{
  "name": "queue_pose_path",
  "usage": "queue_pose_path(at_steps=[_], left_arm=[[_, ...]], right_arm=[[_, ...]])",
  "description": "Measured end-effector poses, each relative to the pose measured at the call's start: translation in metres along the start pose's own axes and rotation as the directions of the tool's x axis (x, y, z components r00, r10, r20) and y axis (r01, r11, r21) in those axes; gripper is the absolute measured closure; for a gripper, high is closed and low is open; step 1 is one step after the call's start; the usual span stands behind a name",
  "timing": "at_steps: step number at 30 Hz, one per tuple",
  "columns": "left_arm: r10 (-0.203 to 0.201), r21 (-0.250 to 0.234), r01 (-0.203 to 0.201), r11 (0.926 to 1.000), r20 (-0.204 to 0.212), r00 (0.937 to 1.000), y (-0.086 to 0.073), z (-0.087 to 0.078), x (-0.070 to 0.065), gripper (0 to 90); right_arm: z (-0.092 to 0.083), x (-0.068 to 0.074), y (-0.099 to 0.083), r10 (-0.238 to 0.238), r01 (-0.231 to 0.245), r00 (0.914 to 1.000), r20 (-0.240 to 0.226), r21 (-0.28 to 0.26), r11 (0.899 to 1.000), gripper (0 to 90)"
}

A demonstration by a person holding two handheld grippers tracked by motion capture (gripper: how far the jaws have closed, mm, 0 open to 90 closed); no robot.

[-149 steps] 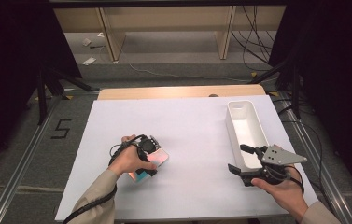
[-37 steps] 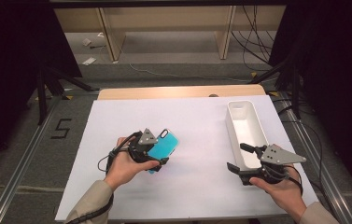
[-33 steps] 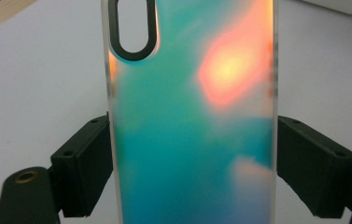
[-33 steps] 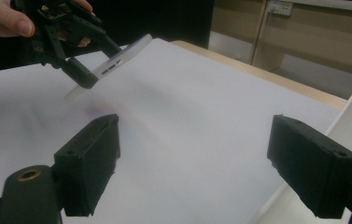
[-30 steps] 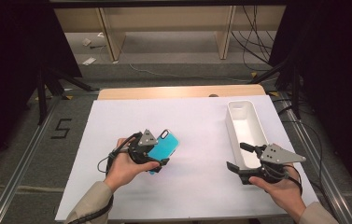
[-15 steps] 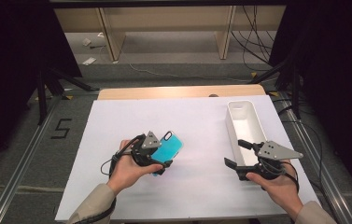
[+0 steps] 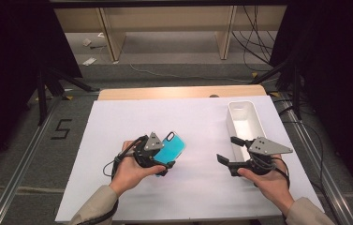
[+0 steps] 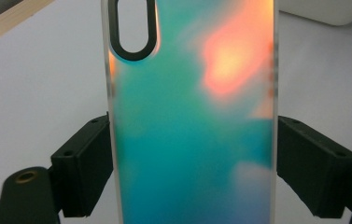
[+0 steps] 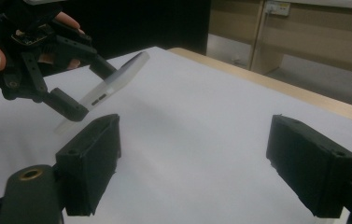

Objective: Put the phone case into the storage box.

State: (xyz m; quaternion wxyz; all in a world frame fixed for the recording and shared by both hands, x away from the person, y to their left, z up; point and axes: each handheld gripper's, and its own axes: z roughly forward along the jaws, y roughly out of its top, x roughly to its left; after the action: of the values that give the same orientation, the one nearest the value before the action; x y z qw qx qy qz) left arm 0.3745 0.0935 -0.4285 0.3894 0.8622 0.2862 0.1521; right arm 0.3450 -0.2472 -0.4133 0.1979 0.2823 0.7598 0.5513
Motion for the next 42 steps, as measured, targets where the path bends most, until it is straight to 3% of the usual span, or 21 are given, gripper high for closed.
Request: queue_pose_path(at_steps=[16,42], left_arm=[[0.012,-0.005,-0.012,0.9999,0.003,0.9999,0.002,0.004,-0.005,16.3],[0.040,-0.022,-0.040,0.9989,0.000,0.9992,0.006,0.010,-0.016,16.4]], right_arm=[[0.033,0.003,0.013,0.018,-0.018,0.9998,-0.008,0.002,1.000,18.7],[0.061,0.004,0.022,0.057,-0.057,0.9979,-0.031,-0.004,0.998,18.8]])
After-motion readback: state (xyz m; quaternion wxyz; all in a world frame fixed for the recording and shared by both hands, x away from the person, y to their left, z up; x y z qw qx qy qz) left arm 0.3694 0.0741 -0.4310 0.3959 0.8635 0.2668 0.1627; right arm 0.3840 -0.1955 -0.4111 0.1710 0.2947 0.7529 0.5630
